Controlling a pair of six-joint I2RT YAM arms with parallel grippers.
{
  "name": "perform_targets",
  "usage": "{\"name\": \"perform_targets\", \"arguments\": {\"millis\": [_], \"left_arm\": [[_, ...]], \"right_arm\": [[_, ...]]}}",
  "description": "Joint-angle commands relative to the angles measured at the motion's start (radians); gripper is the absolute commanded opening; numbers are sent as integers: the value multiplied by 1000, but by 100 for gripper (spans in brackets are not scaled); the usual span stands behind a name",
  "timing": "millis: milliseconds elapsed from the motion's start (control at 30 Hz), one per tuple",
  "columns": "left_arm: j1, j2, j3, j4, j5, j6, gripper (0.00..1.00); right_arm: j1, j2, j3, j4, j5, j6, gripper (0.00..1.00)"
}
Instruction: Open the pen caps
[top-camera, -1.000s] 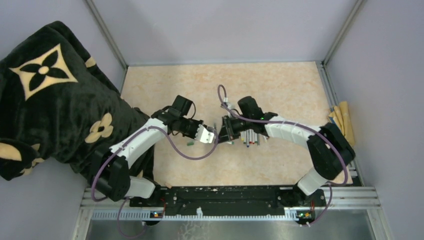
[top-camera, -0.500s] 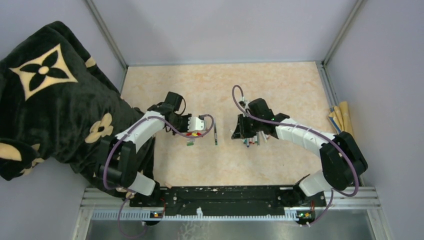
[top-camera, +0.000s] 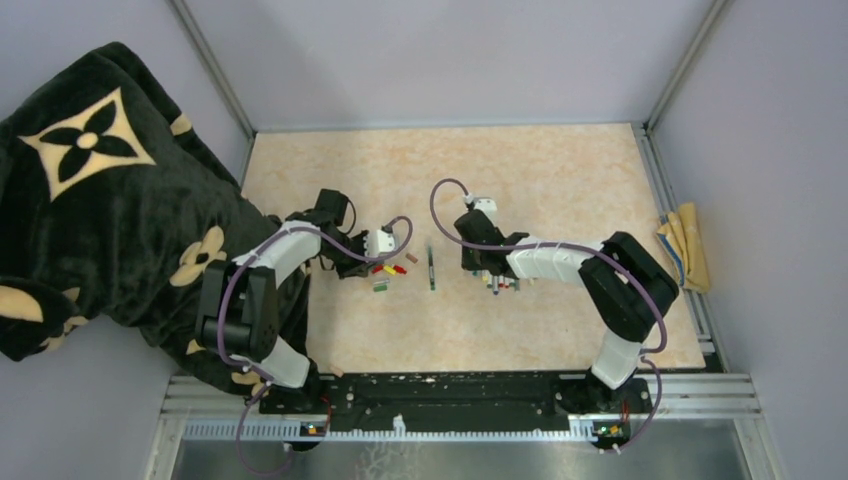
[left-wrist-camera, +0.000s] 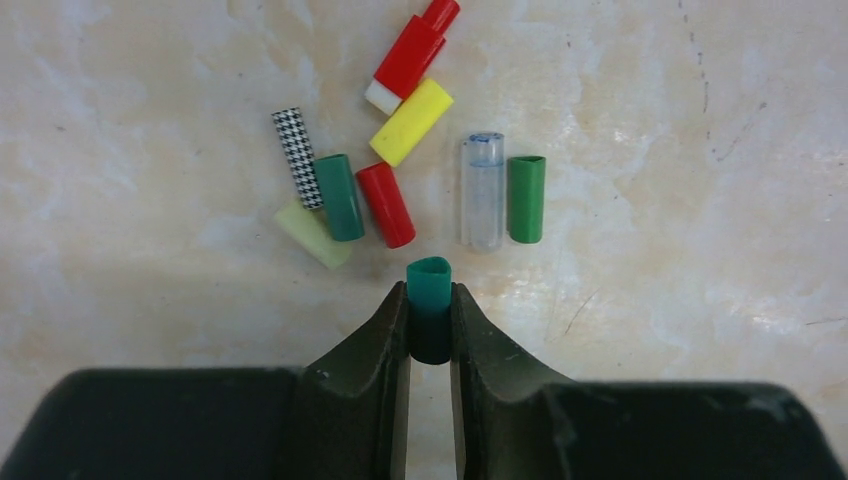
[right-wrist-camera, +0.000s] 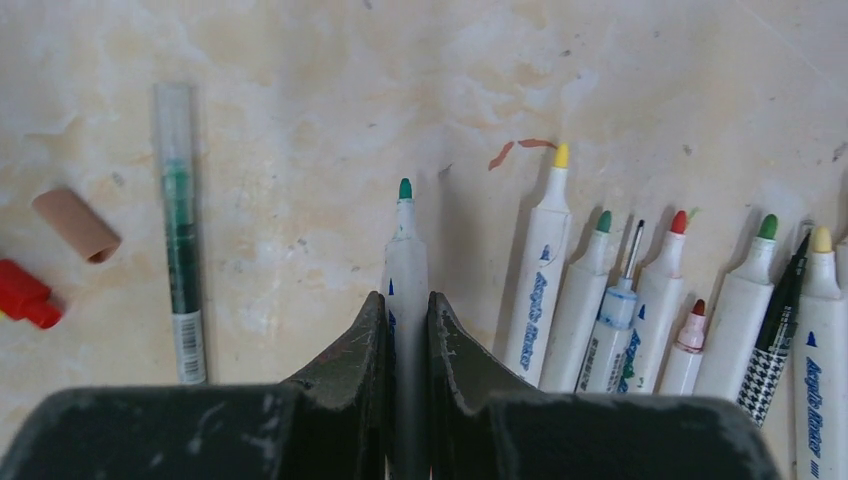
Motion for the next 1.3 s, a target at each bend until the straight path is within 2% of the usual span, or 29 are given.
{"name": "perform_targets", "arguments": {"millis": [0,133,300,367,600,733,800,933,1033,1100,1267], "left_arm": [[-1,-14,-44,24,56,-10,25],[-1,-10,-78,57,53,-14,30],[-2,-8,-85,72,58,-22,41],[-2,-8,-85,73,56,-21,42],[-2,-26,-56,39,67,-24,49],[-1,-62,-10,-4,76,-37,54],[3,-77,19,-27,85,-47,57],[29,-96,94,-90,123,-57,66],[44,-104,143,-123,136,-69,76],[53,-105,171,-138,143,-78,97],[88,-107,228,-156,171,-117,99]], "right_arm": [[3,14,6,78,124,50,1],[3,25,-17,99,103,60,9],[-2,39,-33,102,86,75,17],[-5,35,-45,105,80,81,18],[-9,26,-67,95,80,79,32],[-13,9,-78,85,89,73,32],[-13,-7,-80,75,104,69,28],[-12,-50,-79,52,136,38,24],[-13,-84,-68,33,147,12,28],[-9,-108,-55,26,143,-4,31],[31,-142,-1,4,141,-15,37]]}}
